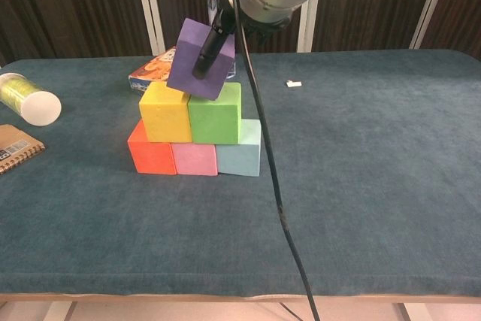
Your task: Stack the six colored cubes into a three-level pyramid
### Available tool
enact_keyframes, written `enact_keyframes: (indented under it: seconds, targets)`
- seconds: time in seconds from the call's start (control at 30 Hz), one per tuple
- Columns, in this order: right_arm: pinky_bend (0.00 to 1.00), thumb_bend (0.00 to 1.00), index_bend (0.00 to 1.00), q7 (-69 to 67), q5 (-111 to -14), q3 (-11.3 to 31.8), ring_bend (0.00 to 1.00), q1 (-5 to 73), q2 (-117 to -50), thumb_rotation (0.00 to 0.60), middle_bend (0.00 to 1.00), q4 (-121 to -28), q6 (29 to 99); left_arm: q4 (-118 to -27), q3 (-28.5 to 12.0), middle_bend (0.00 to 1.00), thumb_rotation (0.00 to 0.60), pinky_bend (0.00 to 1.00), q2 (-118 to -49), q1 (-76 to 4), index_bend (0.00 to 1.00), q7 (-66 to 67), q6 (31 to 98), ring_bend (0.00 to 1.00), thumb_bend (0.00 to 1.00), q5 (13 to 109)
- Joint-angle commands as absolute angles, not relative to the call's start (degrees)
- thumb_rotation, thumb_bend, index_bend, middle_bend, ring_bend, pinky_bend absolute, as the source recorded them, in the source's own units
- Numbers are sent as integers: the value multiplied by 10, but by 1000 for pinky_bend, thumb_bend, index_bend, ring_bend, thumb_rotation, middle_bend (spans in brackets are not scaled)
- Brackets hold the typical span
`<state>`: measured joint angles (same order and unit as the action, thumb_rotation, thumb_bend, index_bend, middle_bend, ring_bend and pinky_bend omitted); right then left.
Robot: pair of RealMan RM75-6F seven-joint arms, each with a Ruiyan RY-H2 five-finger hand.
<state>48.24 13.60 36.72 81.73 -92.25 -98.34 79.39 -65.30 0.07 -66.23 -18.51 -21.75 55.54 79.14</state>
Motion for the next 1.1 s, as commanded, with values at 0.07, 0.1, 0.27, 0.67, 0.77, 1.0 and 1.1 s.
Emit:
enact_keyframes:
  seconds: [0.07, 0.1, 0.27, 0.67, 0.77, 1.0, 1.1]
  targets:
    - [0, 182, 478, 485, 129, 370, 0, 818, -933, 600, 0, -976, 796, -650, 1, 51, 600, 70, -662, -183, 88, -222, 557, 0, 144, 793]
    - [0, 182, 477, 486, 128, 370, 0, 818, -935, 600, 0, -975, 796, -649, 1, 51, 600, 70, -661, -183, 88, -223, 557, 0, 144, 793]
    - [0, 182, 470, 491, 123, 374, 0, 815, -944, 600, 0, -966, 793, -647, 2, 51, 600, 70, -661, -182, 88, -228, 557, 0, 144, 795]
    - [0, 182, 110, 507, 116, 379, 0, 809, -958, 600, 0, -957, 784, -643, 2, 51, 600, 70, -661, -180, 88, -233, 556, 0, 144, 796]
    - [0, 182, 72, 508, 112, 380, 0, 808, -962, 600, 0, -957, 784, -643, 1, 51, 600, 70, -661, -180, 88, -233, 557, 0, 144, 796]
    - [0, 182, 42, 512, 109, 388, 0, 802, -960, 600, 0, -965, 784, -643, 1, 51, 600, 70, -659, -178, 88, -236, 558, 0, 144, 796]
    - [0, 182, 35, 509, 102, 391, 0, 796, -953, 600, 0, -976, 787, -643, 1, 51, 600, 70, -659, -177, 88, -236, 561, 0, 144, 797]
